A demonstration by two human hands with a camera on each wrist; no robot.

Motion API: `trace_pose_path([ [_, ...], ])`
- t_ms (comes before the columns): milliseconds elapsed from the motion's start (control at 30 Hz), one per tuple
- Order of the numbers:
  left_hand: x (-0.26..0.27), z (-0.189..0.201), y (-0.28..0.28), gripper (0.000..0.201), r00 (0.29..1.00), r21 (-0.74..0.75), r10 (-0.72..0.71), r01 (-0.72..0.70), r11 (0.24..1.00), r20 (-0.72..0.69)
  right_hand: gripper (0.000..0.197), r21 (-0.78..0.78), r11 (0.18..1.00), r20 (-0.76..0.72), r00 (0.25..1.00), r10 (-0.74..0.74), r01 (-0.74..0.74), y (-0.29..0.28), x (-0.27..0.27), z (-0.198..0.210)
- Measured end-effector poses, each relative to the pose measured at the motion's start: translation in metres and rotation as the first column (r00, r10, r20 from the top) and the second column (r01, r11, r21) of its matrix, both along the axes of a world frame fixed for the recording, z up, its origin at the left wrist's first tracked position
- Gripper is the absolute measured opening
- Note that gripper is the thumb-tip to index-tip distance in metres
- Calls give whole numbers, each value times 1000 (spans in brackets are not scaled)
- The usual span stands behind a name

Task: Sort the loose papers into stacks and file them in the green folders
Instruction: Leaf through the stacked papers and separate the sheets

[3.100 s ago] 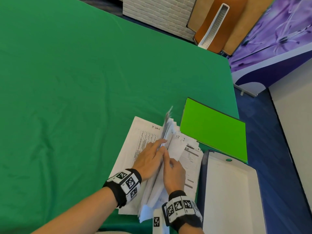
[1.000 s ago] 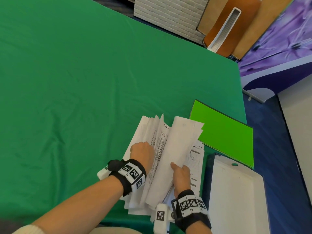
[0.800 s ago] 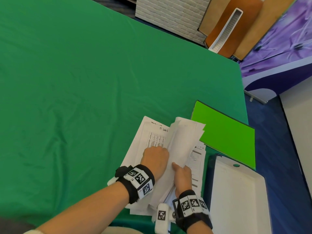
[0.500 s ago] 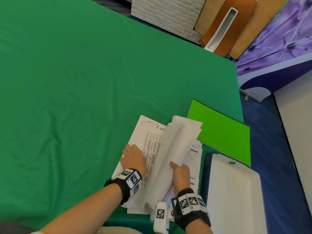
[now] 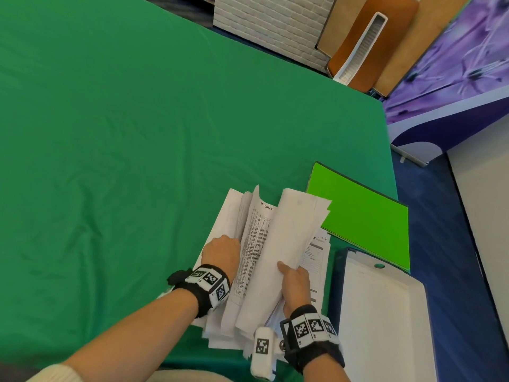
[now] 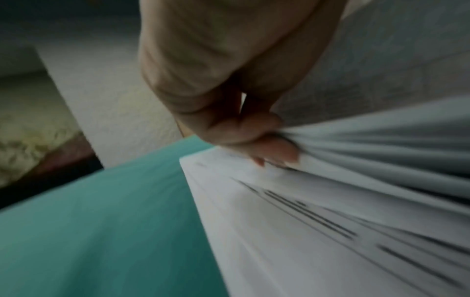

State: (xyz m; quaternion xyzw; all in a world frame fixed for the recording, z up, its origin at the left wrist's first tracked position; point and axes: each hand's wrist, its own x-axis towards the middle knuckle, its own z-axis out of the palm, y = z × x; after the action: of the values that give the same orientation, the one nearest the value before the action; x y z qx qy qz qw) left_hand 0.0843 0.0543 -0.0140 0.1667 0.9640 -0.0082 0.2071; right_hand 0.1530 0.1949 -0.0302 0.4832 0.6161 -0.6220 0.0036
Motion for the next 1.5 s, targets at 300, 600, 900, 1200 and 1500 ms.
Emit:
trace_pose_path([
  [300, 2, 38, 29, 24, 981, -63, -167, 162, 985, -101, 43, 6, 1000, -17, 1000, 4, -4, -5, -1, 4],
  [600, 13, 13, 36, 37, 998, 561, -16, -22, 827, 63, 17, -7, 997, -45, 996, 73, -73, 3, 8, 11],
  [900, -4, -39, 4, 45, 838, 166, 526, -545, 822, 144, 39, -28, 1000, -72, 997, 4, -6, 2, 5, 9],
  [1200, -3, -28, -2, 20, 938, 122, 328, -340, 932, 112, 45, -23, 1000, -56, 998, -8, 7, 1, 4, 8],
  [1500, 3, 24, 19, 24, 992, -112, -124, 125, 986, 17, 30, -42, 999, -48, 999, -6, 4, -1, 4, 10],
])
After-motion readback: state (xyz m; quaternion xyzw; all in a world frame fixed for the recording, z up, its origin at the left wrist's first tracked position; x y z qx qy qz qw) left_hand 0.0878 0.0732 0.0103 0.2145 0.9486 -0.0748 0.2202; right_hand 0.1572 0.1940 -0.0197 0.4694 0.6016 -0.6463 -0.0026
